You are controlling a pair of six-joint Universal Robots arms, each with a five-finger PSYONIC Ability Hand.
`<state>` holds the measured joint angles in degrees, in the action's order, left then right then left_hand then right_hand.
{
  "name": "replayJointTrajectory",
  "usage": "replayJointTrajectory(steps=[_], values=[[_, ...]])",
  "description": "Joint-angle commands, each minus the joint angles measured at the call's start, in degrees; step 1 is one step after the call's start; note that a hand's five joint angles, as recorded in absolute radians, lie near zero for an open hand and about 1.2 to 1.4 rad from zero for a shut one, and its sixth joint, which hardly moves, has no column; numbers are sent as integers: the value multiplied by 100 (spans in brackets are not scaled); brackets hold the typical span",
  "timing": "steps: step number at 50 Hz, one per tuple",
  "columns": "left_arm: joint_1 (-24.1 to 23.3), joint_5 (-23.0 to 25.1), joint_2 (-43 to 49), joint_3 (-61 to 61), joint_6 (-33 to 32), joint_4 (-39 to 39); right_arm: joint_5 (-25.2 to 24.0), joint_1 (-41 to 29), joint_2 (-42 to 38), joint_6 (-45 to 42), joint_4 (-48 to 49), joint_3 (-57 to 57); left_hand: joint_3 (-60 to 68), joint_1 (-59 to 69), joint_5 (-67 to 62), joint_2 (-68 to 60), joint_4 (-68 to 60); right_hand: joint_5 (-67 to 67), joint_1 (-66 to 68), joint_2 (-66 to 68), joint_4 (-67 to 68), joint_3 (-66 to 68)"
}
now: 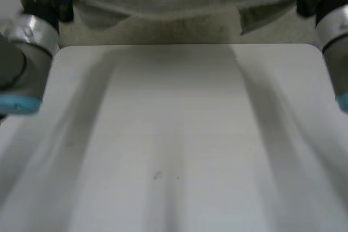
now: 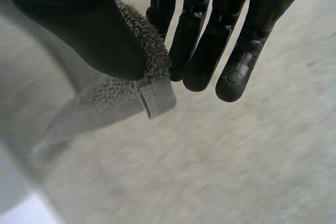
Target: Fold the towel.
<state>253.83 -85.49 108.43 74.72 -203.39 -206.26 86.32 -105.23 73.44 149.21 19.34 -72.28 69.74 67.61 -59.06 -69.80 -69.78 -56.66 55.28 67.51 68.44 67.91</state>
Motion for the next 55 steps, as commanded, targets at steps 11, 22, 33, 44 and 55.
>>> replayJointTrajectory(steps=[11,22,33,44,55], values=[[-18,366,934,2081,-78,-178,-739,56,-1068,-400,-1272,-1447,1026,1239,-1094,-1020,-1022,-1334,2472,1249,1156,1209],[26,375,-129,3171,-1115,1773,-326,793,-552,-1788,-4040,-1824,1026,1239,-1094,-1020,-1022,-1334,2472,1249,1156,1209],[96,419,-1659,3575,-2055,4428,-431,1172,953,-2871,-5054,-2387,1026,1239,-1094,-1020,-1022,-1334,2472,1249,1156,1209],[325,402,-739,2769,-2117,3155,-326,1075,331,-2793,-4230,-2274,1026,1239,-1094,-1020,-1022,-1334,2472,1249,1156,1209],[289,428,345,1844,-2073,2222,-1,663,-251,-2002,-3332,-1667,1026,1239,-1094,-1020,-1022,-1334,2472,1249,1156,1209]])
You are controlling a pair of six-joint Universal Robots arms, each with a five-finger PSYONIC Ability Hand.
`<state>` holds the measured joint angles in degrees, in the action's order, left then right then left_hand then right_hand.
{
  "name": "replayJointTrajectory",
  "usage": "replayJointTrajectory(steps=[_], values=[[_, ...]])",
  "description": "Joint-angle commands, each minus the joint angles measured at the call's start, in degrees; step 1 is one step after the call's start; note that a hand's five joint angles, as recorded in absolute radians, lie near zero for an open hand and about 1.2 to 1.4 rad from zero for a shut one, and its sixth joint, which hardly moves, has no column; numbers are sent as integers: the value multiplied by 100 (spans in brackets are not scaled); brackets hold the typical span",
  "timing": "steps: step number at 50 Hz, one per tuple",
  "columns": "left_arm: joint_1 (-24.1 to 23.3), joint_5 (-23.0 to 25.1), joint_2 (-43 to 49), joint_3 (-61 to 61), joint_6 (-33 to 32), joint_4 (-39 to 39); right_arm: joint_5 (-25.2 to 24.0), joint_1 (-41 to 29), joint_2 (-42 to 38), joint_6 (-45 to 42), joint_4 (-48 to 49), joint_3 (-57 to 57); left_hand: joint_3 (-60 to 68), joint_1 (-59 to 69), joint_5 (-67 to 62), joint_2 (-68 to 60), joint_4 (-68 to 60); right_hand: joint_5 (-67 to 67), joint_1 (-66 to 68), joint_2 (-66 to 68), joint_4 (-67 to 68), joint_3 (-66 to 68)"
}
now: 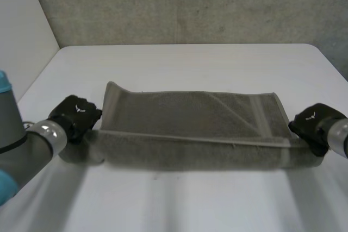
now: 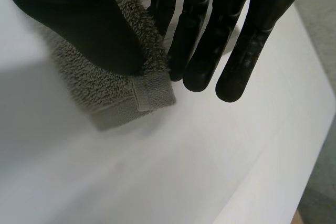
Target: Fold the towel.
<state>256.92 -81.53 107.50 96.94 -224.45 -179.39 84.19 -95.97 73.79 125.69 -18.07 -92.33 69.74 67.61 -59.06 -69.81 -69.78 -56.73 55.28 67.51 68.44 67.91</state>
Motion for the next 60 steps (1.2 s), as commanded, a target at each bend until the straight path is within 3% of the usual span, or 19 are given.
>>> replayJointTrajectory(steps=[1,11,12,13,15,22,32,39,45,53,60], values=[[-19,31,482,-421,50,-648,212,-265,-286,351,410,339,1026,1239,-1094,-1019,-1022,-1327,2472,1249,1156,1209],[-45,5,483,-264,85,-931,195,-300,-436,377,550,172,1026,1239,-1094,-1019,-1022,-1327,2472,1249,1156,1209],[-63,5,457,-168,85,-887,195,-300,-436,377,550,172,-421,-208,353,427,425,-1327,2472,1249,1156,1209],[-63,5,457,-167,85,-887,186,-300,-444,369,585,119,-435,-222,367,442,439,-1327,2472,1249,1156,1209],[-63,5,360,52,77,-686,186,-291,-444,368,629,93,-2062,-1849,1994,2069,2067,-1327,2472,1249,1156,1209],[42,5,281,255,94,-342,168,-256,-427,377,664,40,-3982,-3769,3914,3989,3986,-1327,2472,1249,1156,1209],[482,-13,254,413,261,-360,160,-256,-401,368,664,-4,-4018,-3805,3950,4025,4022,-1327,2472,1249,1156,1209],[719,14,246,413,1024,-368,160,-256,-401,368,664,-48,-3566,-3353,3498,3573,3570,-1327,2472,1249,1156,1209],[728,49,219,378,1456,-395,160,-291,-383,369,673,-74,-3245,-3031,3177,3251,3249,-1327,2472,1249,1156,1209],[702,392,-9,212,2492,-333,160,-317,-365,377,682,-118,-3245,-3031,3177,3251,3249,-1327,2472,1249,1156,1209],[684,392,69,-61,2915,-202,151,-317,-374,369,726,-154,-3144,-2931,3076,3151,3149,-1327,2472,1249,1156,1209]])
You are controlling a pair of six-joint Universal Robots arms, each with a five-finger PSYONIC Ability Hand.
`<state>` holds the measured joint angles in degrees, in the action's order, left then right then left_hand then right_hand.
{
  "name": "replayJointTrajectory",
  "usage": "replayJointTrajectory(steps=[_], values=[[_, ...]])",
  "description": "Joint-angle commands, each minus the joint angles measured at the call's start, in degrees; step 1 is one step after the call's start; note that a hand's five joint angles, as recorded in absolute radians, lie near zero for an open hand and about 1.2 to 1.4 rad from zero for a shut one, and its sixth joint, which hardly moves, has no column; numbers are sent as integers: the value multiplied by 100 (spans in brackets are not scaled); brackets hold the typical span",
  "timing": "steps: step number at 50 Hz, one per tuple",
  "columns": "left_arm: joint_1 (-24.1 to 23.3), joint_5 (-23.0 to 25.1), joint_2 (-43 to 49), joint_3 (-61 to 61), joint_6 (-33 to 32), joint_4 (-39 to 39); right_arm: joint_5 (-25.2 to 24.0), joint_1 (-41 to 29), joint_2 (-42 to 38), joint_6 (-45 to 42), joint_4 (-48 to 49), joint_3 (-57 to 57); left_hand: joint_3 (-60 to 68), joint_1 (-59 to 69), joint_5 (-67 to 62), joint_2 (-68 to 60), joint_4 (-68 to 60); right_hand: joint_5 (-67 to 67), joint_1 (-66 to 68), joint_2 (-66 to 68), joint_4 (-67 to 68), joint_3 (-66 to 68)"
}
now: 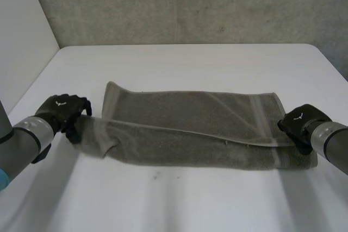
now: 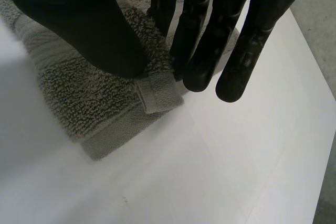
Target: Fold the towel.
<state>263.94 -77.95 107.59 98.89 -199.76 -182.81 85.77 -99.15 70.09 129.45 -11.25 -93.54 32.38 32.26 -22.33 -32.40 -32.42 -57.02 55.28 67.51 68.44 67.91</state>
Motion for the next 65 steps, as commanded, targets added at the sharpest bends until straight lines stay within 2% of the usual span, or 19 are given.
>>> replayJointTrajectory(steps=[1,18,29,34,36,37,38,42,47,50,54,57,60,62,65], values=[[-18,34,95,-343,517,219,-7,1,-4,-7,44,-32,759,771,-764,-757,-755,-1298,2472,1249,1156,1209],[-36,-36,852,-1153,526,870,-7,1,-4,-7,96,-76,1064,1076,-1068,-1062,-1060,-1298,2472,1249,1156,1209],[-36,-467,966,-1179,491,852,-7,1,-13,-7,114,-103,1215,1227,-1219,-1213,-1211,-1298,2472,1249,1156,1209],[-36,-476,1107,-1179,482,844,-7,1,-13,-7,114,-103,1753,1765,-1758,-1752,-1749,-1298,2472,1249,1156,1209],[-44,-476,1203,-1179,482,861,-7,1,-13,-7,123,-103,3325,3337,-3329,-3323,-3321,-1298,2472,1249,1156,1209],[-44,-476,1203,-1179,482,861,-7,1,-13,-7,123,-94,3334,3346,-3339,-3333,-3330,-1298,2472,1249,1156,1209],[-53,-458,1195,-1170,482,870,-7,1,-13,-7,123,-94,4434,4446,-4438,-4432,-4430,-1298,2472,1249,1156,1209],[-106,-440,1080,-1135,535,896,1,9,22,-7,184,-24,4762,4774,-4767,-4760,-4758,-1298,2472,1249,1156,1209],[-352,-440,160,-1048,552,975,54,18,224,1,114,91,4762,4774,-4767,-4760,-4758,-1298,2472,1249,1156,1209],[-352,-432,-115,-1038,544,975,37,53,749,19,-34,213,4762,4774,-4767,-4760,-4758,-1298,2472,1249,1156,1209],[-335,-432,-1131,-1117,500,1002,28,80,1514,106,-394,555,4762,4774,-4767,-4760,-4758,-1298,2472,1249,1156,1209],[-317,-423,-1808,-1222,482,1037,19,97,1754,177,-545,741,4762,4774,-4767,-4760,-4758,-1298,2472,1249,1156,1209],[-317,-423,-2284,-1485,482,1168,-34,212,2228,344,-844,1181,4762,4774,-4767,-4760,-4758,-1298,2472,1249,1156,1209],[-317,-423,-2460,-1652,482,1291,-243,325,2604,458,-1141,1679,4762,4774,-4767,-4760,-4758,-1298,2472,1249,1156,1209],[-308,-423,-2654,-2091,482,1528,-377,370,2721,485,-1257,1954,4762,4774,-4767,-4760,-4758,-1298,2472,1249,1156,1209]])
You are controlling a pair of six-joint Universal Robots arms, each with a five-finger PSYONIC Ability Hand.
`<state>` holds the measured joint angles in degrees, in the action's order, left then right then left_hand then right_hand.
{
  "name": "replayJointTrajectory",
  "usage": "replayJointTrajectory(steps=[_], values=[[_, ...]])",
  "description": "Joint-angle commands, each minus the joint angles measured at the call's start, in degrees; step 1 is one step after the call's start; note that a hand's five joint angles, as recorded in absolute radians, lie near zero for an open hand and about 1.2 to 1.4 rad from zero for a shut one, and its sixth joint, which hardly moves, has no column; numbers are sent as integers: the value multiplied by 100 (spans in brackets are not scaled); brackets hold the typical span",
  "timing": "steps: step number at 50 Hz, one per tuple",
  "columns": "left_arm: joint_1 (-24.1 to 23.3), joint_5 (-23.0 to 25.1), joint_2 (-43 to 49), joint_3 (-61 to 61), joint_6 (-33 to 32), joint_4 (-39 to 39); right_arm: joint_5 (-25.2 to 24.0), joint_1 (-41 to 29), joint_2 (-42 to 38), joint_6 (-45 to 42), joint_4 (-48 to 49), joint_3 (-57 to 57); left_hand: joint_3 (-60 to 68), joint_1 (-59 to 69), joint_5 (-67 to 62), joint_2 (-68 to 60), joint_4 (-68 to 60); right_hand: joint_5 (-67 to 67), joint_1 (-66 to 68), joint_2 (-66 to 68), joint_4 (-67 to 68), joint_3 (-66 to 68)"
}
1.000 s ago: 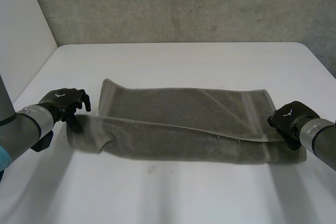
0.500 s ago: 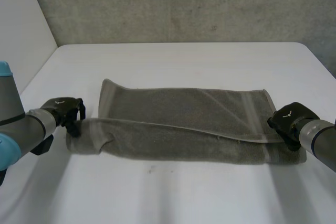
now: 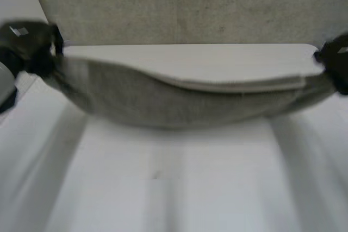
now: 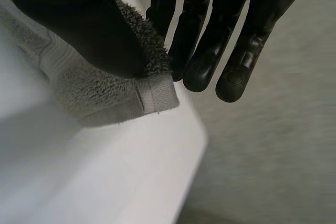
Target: Fold the towel.
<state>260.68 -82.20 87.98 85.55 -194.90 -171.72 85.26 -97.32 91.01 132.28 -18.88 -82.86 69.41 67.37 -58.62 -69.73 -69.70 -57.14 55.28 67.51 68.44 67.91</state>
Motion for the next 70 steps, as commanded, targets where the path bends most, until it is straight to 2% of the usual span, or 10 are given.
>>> replayJointTrajectory(steps=[1,14,30,36,38,40,43,49,62,70], values=[[18,2,-694,-759,-4,420,-404,222,698,211,-633,1155,1059,1263,-1138,-1027,-1030,-1286,2472,1249,1156,1209],[88,55,102,-1726,-4,992,-502,302,330,202,-1206,1765,1059,1263,-1138,-1027,-1030,-1286,2472,1249,1156,1209],[-96,-60,3173,-2613,-690,939,-106,-234,-2676,123,-1101,2397,1059,1263,-1138,-1027,-1030,-1286,2472,1249,1156,1209],[-272,-261,3823,-4367,-699,519,597,-621,-3406,123,-28,3716,1059,1263,-1138,-1027,-1030,-1286,2472,1249,1156,1209],[-298,-350,3806,-4995,-664,-1,868,-674,-3371,219,1587,4521,1059,1263,-1138,-1027,-1030,-1286,2472,1249,1156,1209],[-385,-489,3649,-5334,-594,-628,870,-674,-3370,219,1598,4524,1059,1263,-1138,-1027,-1030,-1286,2472,1249,1156,1209],[-447,-648,3392,-5355,-461,-1214,905,-683,-2773,404,3162,4199,1059,1263,-1138,-1027,-1030,-1286,2472,1249,1156,1209],[-404,-842,2734,-4409,443,-2120,659,-674,-2149,632,3857,3093,1059,1263,-1138,-1027,-1030,-1286,2472,1249,1156,1209],[-298,-578,2760,-1691,488,-2137,-194,-568,-2245,703,3215,1316,1059,1263,-1138,-1027,-1030,-1286,2472,1249,1156,1209],[-298,-235,3277,-172,391,-2769,-352,-489,-3236,642,3013,35,1059,1263,-1138,-1027,-1030,-1286,2472,1249,1156,1209]])
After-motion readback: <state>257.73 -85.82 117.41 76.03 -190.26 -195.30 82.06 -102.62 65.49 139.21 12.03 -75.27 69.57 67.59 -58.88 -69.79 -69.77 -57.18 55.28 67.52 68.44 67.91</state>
